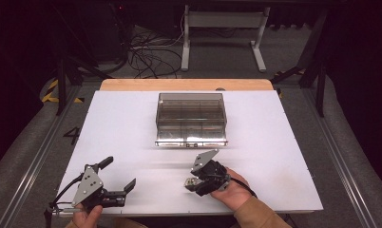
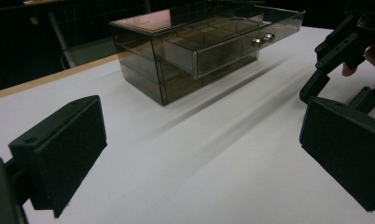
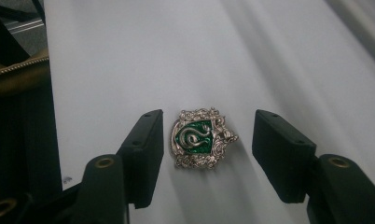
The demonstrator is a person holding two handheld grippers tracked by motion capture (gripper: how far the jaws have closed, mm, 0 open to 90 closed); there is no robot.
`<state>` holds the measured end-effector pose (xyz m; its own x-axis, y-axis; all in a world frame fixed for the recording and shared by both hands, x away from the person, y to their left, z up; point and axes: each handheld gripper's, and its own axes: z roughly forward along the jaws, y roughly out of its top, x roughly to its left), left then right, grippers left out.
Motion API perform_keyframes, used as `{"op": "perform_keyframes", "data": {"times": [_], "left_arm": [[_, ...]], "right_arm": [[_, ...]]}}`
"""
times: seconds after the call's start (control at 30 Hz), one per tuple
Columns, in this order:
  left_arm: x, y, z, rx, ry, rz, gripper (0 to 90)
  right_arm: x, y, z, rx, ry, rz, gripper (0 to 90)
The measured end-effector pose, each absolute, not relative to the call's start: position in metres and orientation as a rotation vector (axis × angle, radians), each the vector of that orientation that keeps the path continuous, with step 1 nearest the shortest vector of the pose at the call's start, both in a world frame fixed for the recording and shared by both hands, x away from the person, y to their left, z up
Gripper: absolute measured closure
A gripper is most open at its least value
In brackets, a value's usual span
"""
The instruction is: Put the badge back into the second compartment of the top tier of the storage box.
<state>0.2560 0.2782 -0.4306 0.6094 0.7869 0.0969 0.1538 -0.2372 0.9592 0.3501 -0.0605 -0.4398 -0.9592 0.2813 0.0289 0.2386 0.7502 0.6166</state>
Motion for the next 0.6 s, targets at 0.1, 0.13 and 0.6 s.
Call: {"op": "perform_keyframes", "data": {"times": [0.1, 0.13, 0.6], "left_arm": [[0.256, 0.278, -0.4305, 1.738, 0.773, 0.723, 1.4], [0.256, 0.2781, -0.4305, 1.738, 0.773, 0.723, 1.4], [0.256, 0.2782, -0.4305, 1.738, 0.774, 0.718, 1.4]], "right_arm": [[0.3502, -0.0595, -0.4409, 0.428, 2.883, 0.983, 48.9], [0.3501, -0.0593, -0.4411, 0.428, 2.884, 0.982, 50.0], [0.3514, -0.0583, -0.4426, 0.458, 2.904, 0.962, 60.0]]}}
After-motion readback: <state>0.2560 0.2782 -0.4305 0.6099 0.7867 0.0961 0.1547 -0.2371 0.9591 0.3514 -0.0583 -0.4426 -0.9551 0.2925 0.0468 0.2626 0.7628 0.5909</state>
